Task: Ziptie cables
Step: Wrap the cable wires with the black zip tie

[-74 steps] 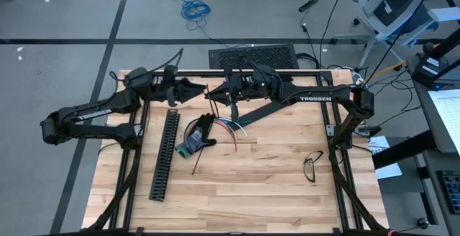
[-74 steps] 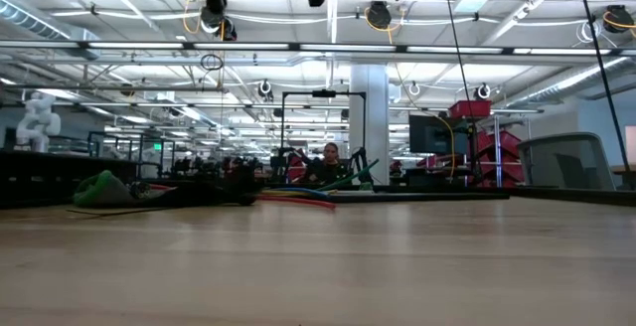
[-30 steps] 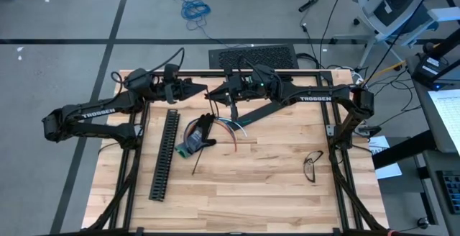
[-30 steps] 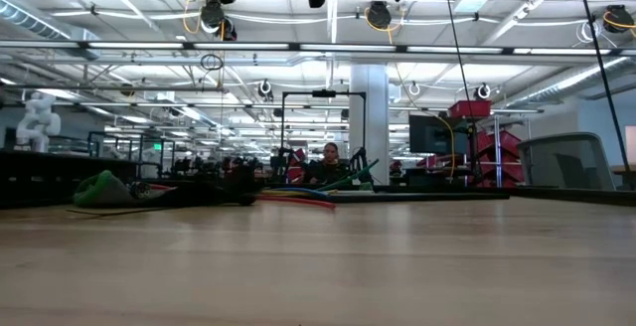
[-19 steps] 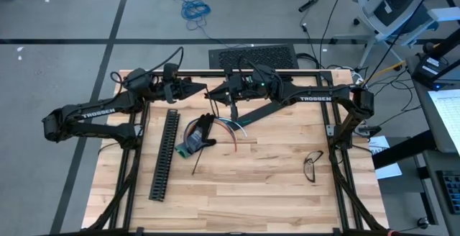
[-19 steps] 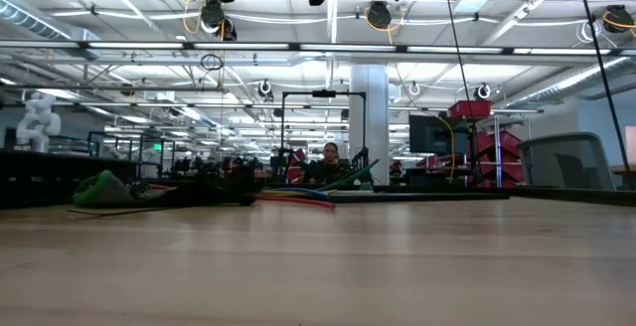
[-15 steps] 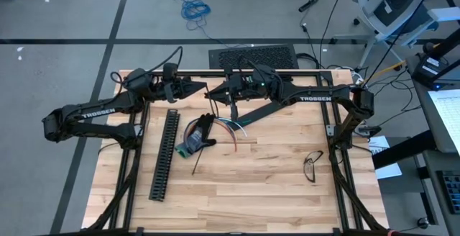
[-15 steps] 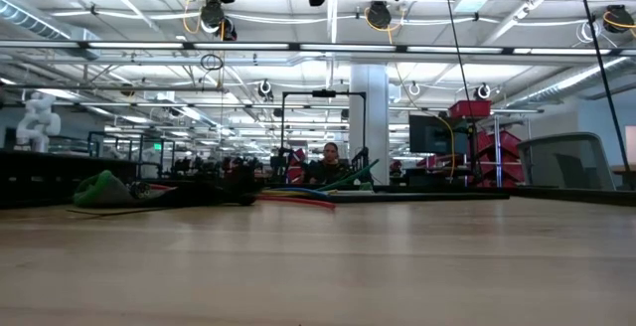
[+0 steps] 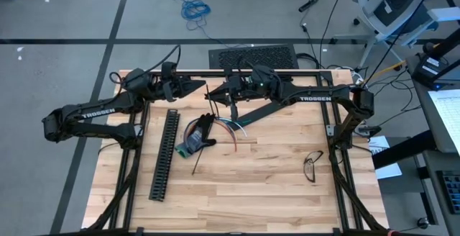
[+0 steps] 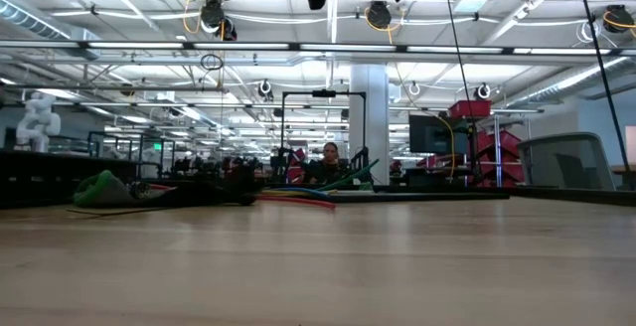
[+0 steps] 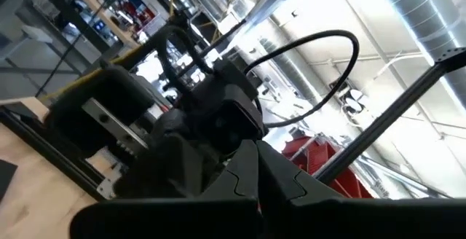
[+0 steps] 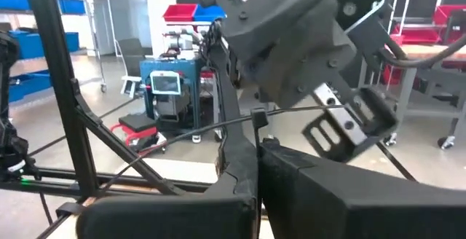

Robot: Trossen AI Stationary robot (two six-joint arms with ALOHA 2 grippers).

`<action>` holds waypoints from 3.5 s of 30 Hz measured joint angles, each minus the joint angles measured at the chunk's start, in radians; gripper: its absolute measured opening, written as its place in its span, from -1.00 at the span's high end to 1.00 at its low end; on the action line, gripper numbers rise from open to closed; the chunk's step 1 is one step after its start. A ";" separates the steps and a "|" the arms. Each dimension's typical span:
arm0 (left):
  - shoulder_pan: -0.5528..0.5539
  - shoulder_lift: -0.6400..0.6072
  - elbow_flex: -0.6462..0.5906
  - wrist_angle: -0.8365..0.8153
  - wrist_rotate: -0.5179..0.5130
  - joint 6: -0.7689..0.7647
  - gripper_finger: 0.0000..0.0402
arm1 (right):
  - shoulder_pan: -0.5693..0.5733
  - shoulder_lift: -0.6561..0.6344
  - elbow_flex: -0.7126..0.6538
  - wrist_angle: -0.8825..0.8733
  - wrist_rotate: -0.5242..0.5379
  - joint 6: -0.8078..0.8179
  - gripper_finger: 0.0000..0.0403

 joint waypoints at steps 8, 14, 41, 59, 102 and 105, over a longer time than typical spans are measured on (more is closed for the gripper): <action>0.051 -0.001 0.000 0.003 0.020 0.016 0.66 | 0.016 0.000 0.000 0.030 -0.032 0.000 1.00; 0.061 -0.001 0.000 -0.017 0.048 0.008 0.20 | 0.015 0.000 0.000 0.055 -0.051 0.000 1.00; 0.016 0.067 0.000 0.084 0.046 -0.206 -0.14 | -0.005 -0.001 0.000 0.068 -0.053 -0.010 1.00; -0.002 0.071 0.002 0.124 0.045 -0.269 -0.14 | -0.033 -0.001 0.000 0.047 -0.048 -0.031 1.00; -0.002 0.070 0.000 0.114 -0.027 0.047 0.99 | -0.047 -0.001 0.000 0.099 -0.023 -0.034 1.00; -0.002 0.070 0.000 0.114 -0.035 0.065 0.99 | -0.047 -0.001 0.000 0.098 -0.021 -0.015 1.00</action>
